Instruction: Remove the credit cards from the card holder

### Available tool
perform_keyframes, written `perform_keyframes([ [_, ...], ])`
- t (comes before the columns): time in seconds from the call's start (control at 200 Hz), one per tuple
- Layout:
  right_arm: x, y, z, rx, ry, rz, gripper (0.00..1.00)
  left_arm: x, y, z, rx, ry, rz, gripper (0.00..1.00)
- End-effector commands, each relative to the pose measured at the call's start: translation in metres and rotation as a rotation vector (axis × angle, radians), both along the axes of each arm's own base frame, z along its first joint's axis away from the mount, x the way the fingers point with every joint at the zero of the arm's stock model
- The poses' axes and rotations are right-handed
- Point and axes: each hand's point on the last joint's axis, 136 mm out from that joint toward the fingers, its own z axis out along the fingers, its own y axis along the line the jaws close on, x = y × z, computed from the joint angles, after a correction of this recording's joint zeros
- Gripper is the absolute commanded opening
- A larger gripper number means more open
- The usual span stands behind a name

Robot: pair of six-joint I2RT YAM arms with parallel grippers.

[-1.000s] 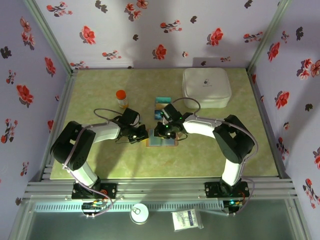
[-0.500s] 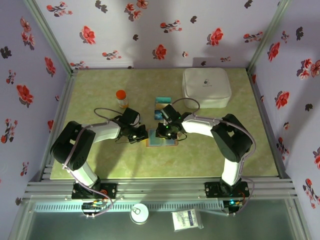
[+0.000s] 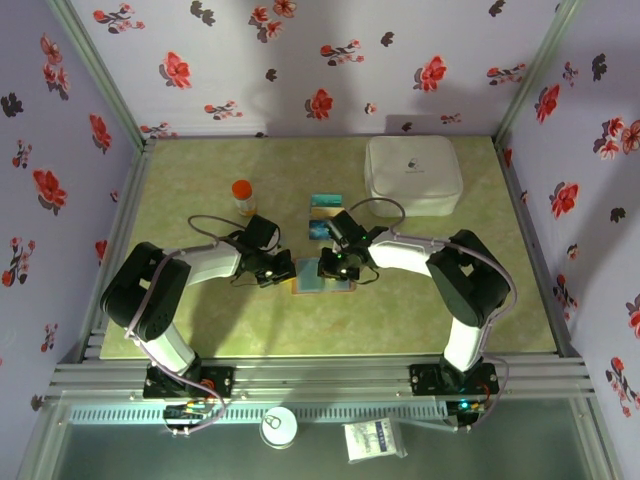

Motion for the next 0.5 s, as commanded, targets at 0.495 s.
perform_keyframes([
  [0.495, -0.001, 0.026, 0.036, 0.156, -0.04, 0.055, 0.17, -0.004, 0.015, -0.009, 0.09, 0.022, -0.007, 0.02],
])
